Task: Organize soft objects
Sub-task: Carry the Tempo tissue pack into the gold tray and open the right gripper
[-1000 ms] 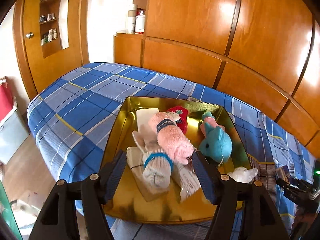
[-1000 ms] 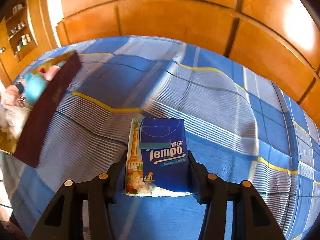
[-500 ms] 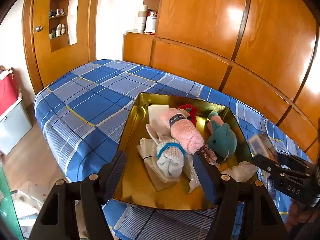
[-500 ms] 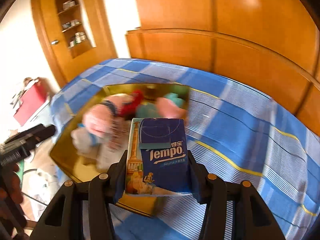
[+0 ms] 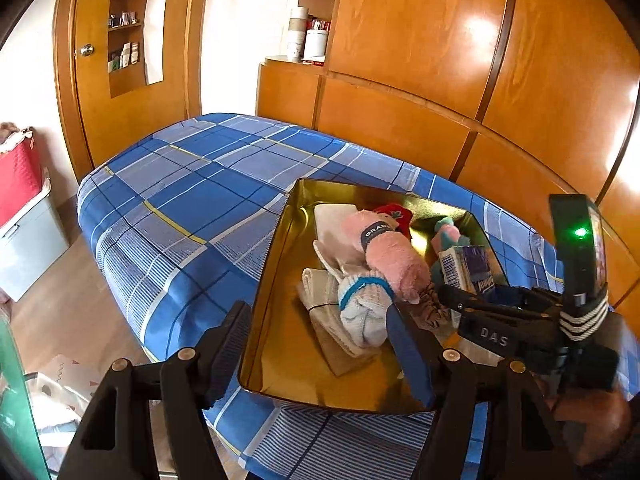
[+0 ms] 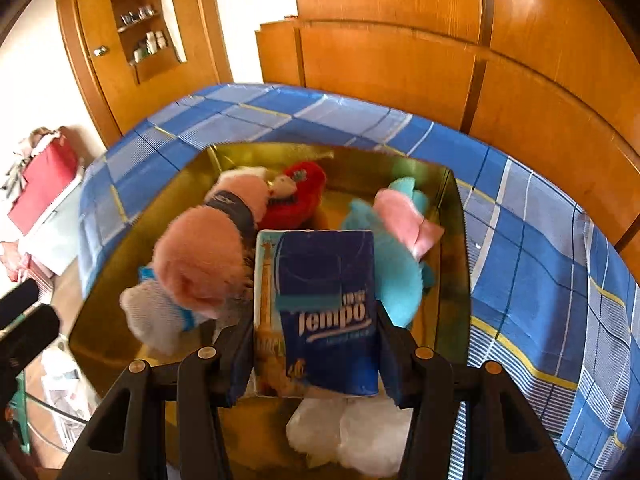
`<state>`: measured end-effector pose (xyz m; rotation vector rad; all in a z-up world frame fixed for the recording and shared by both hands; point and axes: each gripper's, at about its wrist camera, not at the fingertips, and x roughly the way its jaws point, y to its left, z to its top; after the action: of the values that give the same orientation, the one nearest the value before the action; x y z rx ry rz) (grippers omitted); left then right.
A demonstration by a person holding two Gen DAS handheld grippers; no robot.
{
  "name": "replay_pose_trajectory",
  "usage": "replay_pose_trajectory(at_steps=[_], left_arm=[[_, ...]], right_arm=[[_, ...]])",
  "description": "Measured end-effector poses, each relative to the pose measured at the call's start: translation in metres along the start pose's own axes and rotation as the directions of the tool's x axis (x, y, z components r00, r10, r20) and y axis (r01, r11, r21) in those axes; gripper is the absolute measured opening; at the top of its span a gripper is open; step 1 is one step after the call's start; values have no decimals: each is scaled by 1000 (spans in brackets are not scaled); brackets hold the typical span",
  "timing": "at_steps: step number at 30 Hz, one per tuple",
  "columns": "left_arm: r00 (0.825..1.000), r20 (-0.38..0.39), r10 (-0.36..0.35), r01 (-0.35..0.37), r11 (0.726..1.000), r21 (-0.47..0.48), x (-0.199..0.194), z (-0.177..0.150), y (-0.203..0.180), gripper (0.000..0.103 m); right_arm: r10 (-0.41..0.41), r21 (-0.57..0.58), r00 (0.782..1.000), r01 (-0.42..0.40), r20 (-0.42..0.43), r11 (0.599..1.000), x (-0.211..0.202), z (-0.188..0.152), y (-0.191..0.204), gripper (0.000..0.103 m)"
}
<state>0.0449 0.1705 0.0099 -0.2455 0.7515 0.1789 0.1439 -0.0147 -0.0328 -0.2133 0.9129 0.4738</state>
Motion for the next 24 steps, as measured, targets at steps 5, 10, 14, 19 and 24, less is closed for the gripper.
replay_pose_trajectory(at_steps=[5, 10, 14, 19, 24], left_arm=[[1000, -11, 9, -9, 1000, -2, 4, -2, 2, 70], [1000, -17, 13, -13, 1000, 3, 6, -3, 1, 70], [1000, -16, 22, -21, 1000, 16, 6, -4, -1, 78], [999, -5, 37, -37, 999, 23, 2, -5, -4, 79], [998, 15, 58, -59, 998, 32, -4, -7, -8, 83]], right_arm=[[-12, -3, 1000, 12, -24, 1000, 10, -5, -2, 53], [0, 19, 1000, 0, -25, 1000, 13, -7, -6, 53], [17, 34, 1000, -17, -14, 999, 8, -8, -9, 54], [23, 37, 998, -25, 54, 999, -15, -13, -9, 67], [20, 53, 992, -26, 123, 998, -45, -25, -9, 67]])
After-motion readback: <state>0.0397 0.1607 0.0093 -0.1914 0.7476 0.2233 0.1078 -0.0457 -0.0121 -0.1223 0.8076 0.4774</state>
